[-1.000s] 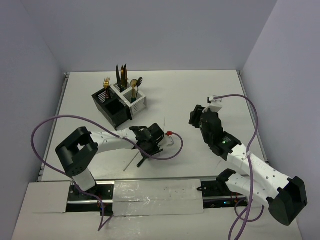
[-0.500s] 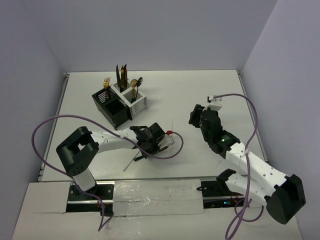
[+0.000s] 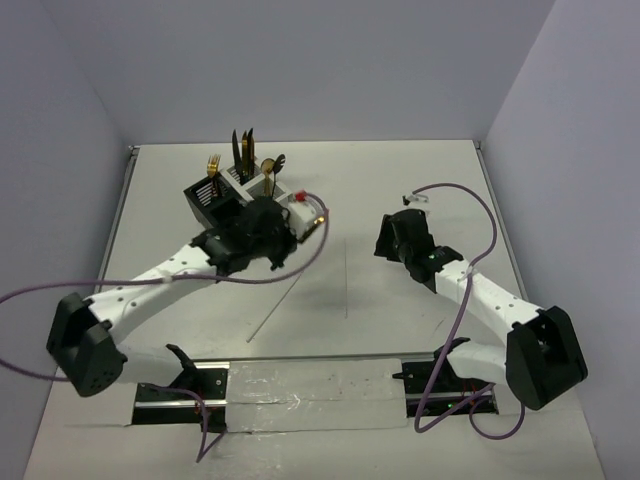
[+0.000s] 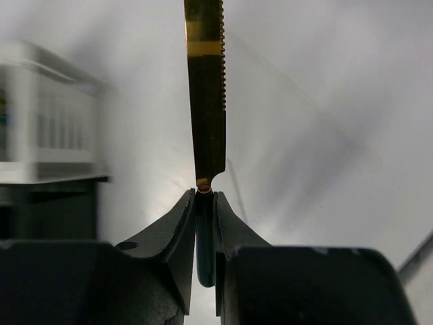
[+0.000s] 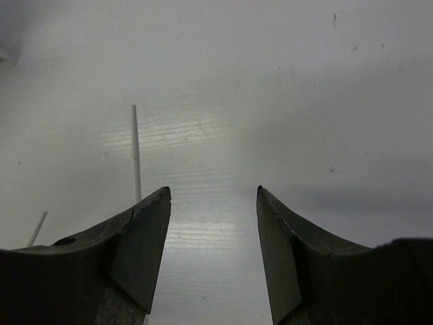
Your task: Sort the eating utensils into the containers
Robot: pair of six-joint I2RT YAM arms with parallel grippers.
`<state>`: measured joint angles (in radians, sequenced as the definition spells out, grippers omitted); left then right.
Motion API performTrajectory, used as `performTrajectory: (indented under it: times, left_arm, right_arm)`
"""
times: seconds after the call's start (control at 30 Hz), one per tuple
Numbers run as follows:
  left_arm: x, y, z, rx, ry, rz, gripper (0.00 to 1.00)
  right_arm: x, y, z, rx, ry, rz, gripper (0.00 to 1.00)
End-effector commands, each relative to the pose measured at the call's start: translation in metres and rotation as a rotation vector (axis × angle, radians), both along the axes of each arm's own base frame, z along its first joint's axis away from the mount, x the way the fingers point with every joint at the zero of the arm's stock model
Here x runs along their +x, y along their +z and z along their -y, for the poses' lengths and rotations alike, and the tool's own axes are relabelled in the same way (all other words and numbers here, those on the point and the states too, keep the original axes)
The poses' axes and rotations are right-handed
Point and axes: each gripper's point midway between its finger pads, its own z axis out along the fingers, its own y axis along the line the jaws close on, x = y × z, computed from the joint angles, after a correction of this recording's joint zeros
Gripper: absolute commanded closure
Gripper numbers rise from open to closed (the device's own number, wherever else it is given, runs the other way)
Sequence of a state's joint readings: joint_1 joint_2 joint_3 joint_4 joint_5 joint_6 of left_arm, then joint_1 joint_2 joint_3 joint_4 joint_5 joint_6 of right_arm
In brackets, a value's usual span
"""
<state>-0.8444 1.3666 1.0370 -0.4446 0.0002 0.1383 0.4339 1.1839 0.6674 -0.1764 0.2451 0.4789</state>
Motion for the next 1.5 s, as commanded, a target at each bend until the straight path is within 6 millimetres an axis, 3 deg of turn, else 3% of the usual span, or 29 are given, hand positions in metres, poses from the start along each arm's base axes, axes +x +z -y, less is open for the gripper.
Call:
performTrajectory:
  times: [0.0, 0.07, 0.1, 0.13, 0.17, 0.2, 0.23, 0.27, 0.33, 0.37, 0.4, 0.5, 0.53, 0.57, 0.63, 0.67, 0.77, 0.87, 1.1, 1.23, 1.3, 1.43, 1.47]
  left_arm:
    - [0.052, 0.111, -0.009, -0.299, 0.157, 0.231, 1.00]
    - [0.076, 0.143, -0.032, -0.384, 0.254, 0.329, 1.00]
    - [0.104, 0.176, -0.062, -0.463, 0.361, 0.446, 1.00]
    - [0.117, 0.192, -0.077, -0.510, 0.418, 0.501, 1.00]
    - [0.141, 0.200, -0.106, -0.563, 0.528, 0.533, 1.00]
    - [0.157, 0.220, -0.118, -0.631, 0.565, 0.602, 1.00]
    - [0.169, 0.231, -0.128, -0.676, 0.617, 0.628, 0.99]
    - [0.191, 0.220, -0.139, -0.660, 0.660, 0.628, 0.99]
    - [0.212, 0.228, -0.146, -0.682, 0.705, 0.693, 1.00]
    - [0.227, 0.211, -0.144, -0.661, 0.717, 0.688, 1.00]
    - [0.235, 0.221, -0.144, -0.693, 0.716, 0.749, 1.00]
    - [0.253, 0.205, -0.140, -0.697, 0.682, 0.806, 1.00]
    - [0.253, 0.216, -0.140, -0.768, 0.672, 0.858, 1.00]
    - [0.263, 0.203, -0.140, -0.767, 0.656, 0.845, 1.00]
    - [0.276, 0.197, -0.138, -0.759, 0.655, 0.822, 1.00]
    - [0.288, 0.177, -0.142, -0.735, 0.687, 0.787, 1.00]
    - [0.302, 0.148, -0.147, -0.714, 0.702, 0.748, 1.00]
    - [0.302, 0.126, -0.145, -0.700, 0.682, 0.749, 1.00]
    - [0.299, 0.066, -0.121, -0.667, 0.583, 0.585, 1.00]
    - [0.299, 0.046, -0.126, -0.636, 0.625, 0.531, 0.99]
    - [0.297, 0.047, -0.131, -0.643, 0.639, 0.524, 0.94]
    - [0.286, 0.046, -0.139, -0.646, 0.661, 0.535, 0.63]
    - [0.285, 0.045, -0.140, -0.642, 0.669, 0.531, 0.51]
  right_arm:
    - [0.015, 0.037, -0.010, 0.062, 0.015, 0.109, 0.39]
    - [0.015, 0.039, -0.010, 0.065, 0.019, 0.115, 0.39]
    - [0.015, 0.040, -0.010, 0.065, 0.020, 0.116, 0.39]
    - [0.015, 0.040, -0.011, 0.066, 0.024, 0.117, 0.39]
    - [0.016, 0.043, -0.013, 0.073, 0.029, 0.121, 0.39]
    - [0.017, 0.044, -0.013, 0.076, 0.027, 0.121, 0.39]
    - [0.018, 0.046, -0.014, 0.080, 0.029, 0.123, 0.39]
    - [0.018, 0.048, -0.017, 0.089, 0.036, 0.123, 0.40]
    - [0.019, 0.051, -0.019, 0.096, 0.037, 0.122, 0.40]
    - [0.019, 0.051, -0.020, 0.101, 0.038, 0.119, 0.40]
    - [0.019, 0.051, -0.020, 0.103, 0.037, 0.116, 0.40]
    - [0.020, 0.053, -0.021, 0.111, 0.032, 0.116, 0.40]
    - [0.020, 0.053, -0.021, 0.111, 0.030, 0.115, 0.40]
    - [0.020, 0.053, -0.020, 0.110, 0.029, 0.114, 0.41]
    - [0.019, 0.053, -0.019, 0.104, 0.024, 0.113, 0.41]
    - [0.019, 0.053, -0.017, 0.101, 0.020, 0.115, 0.41]
    - [0.017, 0.050, -0.014, 0.086, 0.012, 0.113, 0.41]
    - [0.018, 0.048, -0.012, 0.073, 0.009, 0.112, 0.41]
    - [0.019, 0.037, -0.025, 0.100, 0.050, 0.061, 0.41]
    - [0.016, 0.023, -0.032, 0.100, 0.070, -0.006, 0.43]
    - [0.012, 0.008, -0.031, 0.069, 0.071, -0.073, 0.44]
    - [0.009, -0.006, -0.042, 0.040, 0.107, -0.143, 0.45]
    - [0.007, -0.013, -0.043, 0.028, 0.113, -0.171, 0.45]
